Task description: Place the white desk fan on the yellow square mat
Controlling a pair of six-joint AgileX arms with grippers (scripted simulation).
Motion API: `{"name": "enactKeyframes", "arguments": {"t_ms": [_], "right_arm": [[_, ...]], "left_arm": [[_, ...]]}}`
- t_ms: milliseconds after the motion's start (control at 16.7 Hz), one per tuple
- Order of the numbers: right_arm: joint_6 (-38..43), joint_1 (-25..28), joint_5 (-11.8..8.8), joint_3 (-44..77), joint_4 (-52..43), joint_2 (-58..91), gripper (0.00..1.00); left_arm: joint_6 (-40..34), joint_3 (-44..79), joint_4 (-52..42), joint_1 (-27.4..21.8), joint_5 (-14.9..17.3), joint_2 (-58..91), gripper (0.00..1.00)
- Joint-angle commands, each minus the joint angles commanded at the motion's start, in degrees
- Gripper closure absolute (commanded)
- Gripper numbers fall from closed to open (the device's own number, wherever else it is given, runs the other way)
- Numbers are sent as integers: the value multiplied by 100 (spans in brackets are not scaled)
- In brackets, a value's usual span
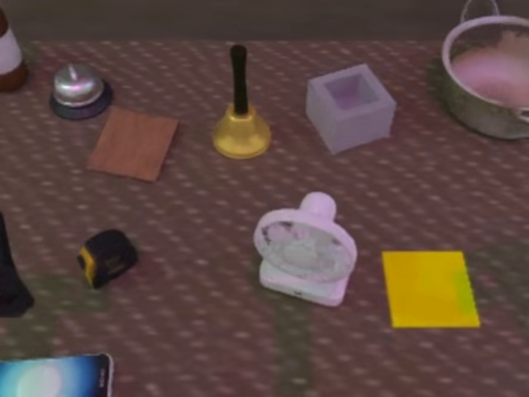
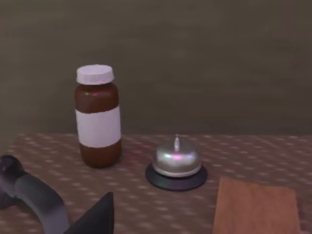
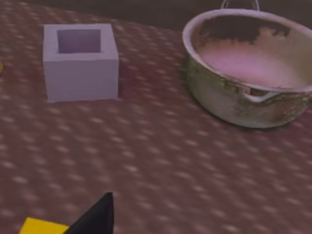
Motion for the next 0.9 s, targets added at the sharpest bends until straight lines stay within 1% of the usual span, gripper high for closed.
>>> {"name": "enactKeyframes", "arguments": {"t_ms": [180,660,900], "right_arm": [[-353,571,3,1584,-1125,1669,0],[-1287,2195,-41,6582,-4093,6522,0],[-1705,2869,-38,8513,-5430,8553,0]], "left_arm": [[0,0,0,0,0,0,0],[0,0,0,0,0,0,0],[0,0,0,0,0,0,0]]}}
